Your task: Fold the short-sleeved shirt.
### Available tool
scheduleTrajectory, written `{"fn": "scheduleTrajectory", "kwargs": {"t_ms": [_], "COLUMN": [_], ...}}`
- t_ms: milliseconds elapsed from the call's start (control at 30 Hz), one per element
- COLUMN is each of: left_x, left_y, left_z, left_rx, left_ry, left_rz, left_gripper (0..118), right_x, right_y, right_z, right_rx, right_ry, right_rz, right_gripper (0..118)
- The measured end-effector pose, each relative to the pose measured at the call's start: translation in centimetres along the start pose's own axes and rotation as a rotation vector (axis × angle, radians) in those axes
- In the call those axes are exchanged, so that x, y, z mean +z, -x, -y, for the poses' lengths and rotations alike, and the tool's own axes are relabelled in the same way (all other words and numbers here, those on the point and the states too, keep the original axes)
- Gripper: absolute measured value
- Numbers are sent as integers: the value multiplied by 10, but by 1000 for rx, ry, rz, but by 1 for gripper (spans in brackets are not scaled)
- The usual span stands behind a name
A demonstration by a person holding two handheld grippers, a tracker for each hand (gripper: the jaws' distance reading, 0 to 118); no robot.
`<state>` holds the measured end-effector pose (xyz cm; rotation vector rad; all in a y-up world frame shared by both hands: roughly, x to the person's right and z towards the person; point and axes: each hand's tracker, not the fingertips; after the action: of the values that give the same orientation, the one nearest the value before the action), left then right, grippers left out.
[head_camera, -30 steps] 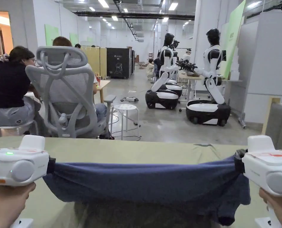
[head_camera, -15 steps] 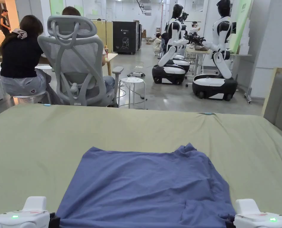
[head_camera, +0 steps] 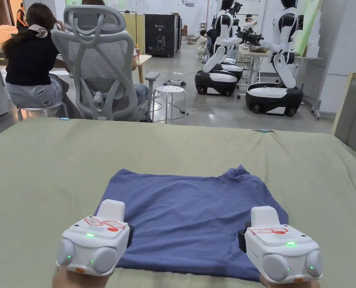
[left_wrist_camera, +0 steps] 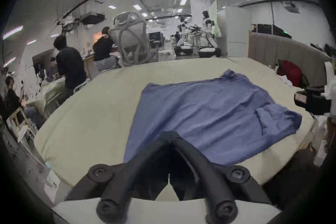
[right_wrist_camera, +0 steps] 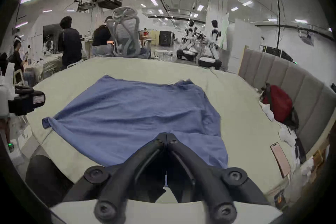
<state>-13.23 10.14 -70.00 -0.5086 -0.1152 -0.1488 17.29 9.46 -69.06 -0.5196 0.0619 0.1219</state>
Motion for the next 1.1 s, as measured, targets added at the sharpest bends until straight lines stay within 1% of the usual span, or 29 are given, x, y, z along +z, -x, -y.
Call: {"fn": "scheduleTrajectory", "kwargs": {"t_ms": [33,67,167,233,300,333,367,400,433,467,500,533,567,600,667,700,733,800,833,900,967,1000,1033,1100], "left_x": [-1,1,2,-1,-6,-10,-13,-16,-20,-24,-28,-30,-33,-43,-54,-60,-69,-77,-79,-78,-72,-70,-66,-62], "left_y": [5,9,43,77,106,121,129,137,141,142,142,144,143,144,136,131,131,127,124,118,115,114,112,108], "left_z": [-1,1,4,13,23,29,33,36,39,42,45,47,48,52,58,62,68,75,76,71,59,53,47,38], "left_rx": [18,21,47,119,162,185,201,199,194,193,185,178,186,198,174,151,149,181,188,109,112,100,91,85], "left_ry": [31,30,47,104,129,143,157,167,171,178,177,177,195,222,263,295,311,336,351,369,354,331,312,290], "left_rz": [31,18,-28,-47,-69,-38,-28,-24,-28,-51,-63,-47,-20,-2,21,21,11,19,24,-20,-39,-62,-64,-67], "left_gripper": [0,0,0,0,0,5,33,69,100,118,113,103,89,86,82,77,67,0,1,1,1,1,1,1], "right_x": [-1,-2,-2,-3,-6,-8,-11,-14,-17,-19,-21,-24,-25,-26,-28,-28,-28,-29,-29,-27,-26,-24,-23,-20], "right_y": [0,0,-6,-12,-16,-18,-20,-21,-22,-23,-25,-26,-26,-28,-31,-34,-37,-46,-51,-64,-79,-88,-97,-110], "right_z": [0,1,5,8,12,14,15,18,19,20,21,23,25,26,29,30,31,32,33,33,32,31,30,29], "right_rx": [-11,-10,4,-7,-11,-16,-21,-24,-26,-28,-33,-39,-40,-40,-44,-46,-47,-49,-45,-41,-38,-55,-85,-116], "right_ry": [21,26,31,42,48,54,61,70,77,85,92,96,98,103,115,119,122,132,141,151,152,152,151,142], "right_rz": [-33,-35,-9,-14,-10,-10,-12,-12,-11,-10,-11,-13,-12,-10,-10,-7,-1,9,17,35,66,75,82,92], "right_gripper": [0,0,0,0,0,0,0,0,0,0,0,0,0,0,0,0,0,0,0,0,0,0,0,2]}}
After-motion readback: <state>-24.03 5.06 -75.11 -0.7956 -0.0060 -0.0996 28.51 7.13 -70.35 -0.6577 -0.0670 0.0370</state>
